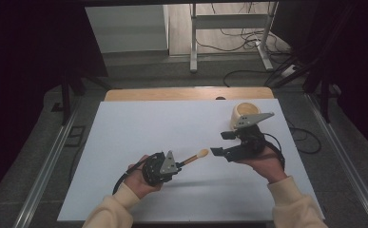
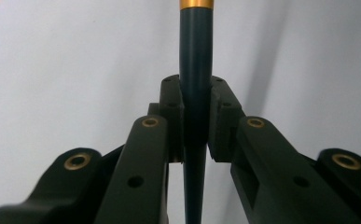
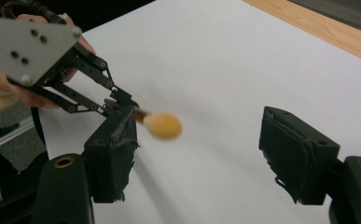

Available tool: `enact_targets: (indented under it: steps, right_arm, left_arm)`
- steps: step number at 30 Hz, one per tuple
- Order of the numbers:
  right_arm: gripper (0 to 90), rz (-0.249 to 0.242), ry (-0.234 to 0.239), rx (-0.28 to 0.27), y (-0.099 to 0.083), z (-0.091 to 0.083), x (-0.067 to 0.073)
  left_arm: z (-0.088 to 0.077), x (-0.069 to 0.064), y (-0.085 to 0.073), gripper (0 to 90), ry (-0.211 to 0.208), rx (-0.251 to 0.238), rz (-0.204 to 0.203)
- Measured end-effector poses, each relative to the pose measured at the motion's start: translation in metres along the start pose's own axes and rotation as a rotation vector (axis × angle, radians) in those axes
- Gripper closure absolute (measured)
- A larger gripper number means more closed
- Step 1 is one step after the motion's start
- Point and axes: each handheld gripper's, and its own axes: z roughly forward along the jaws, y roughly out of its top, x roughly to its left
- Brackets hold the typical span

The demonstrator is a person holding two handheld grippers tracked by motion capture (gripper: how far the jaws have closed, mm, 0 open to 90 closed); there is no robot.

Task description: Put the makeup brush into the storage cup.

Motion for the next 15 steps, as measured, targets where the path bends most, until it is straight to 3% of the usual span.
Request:
enact_targets:
  steps: [7, 10, 15]
  right_arm:
    - [27.8, 0.022, -0.023, -0.022, -0.022, -0.009, -0.005]
    - [27.4, 0.046, -0.037, -0.039, -0.034, -0.013, -0.01]
    - [23.1, 0.067, -0.073, -0.047, -0.049, -0.015, -0.013]
  left_arm:
    - [-0.006, 0.004, -0.003, 79.0, 0.014, -0.015, -0.039]
    - [-0.008, 0.006, -0.006, 79.0, 0.014, -0.042, -0.084]
    - [-0.01, 0.007, -0.012, 79.0, 0.01, -0.055, -0.12]
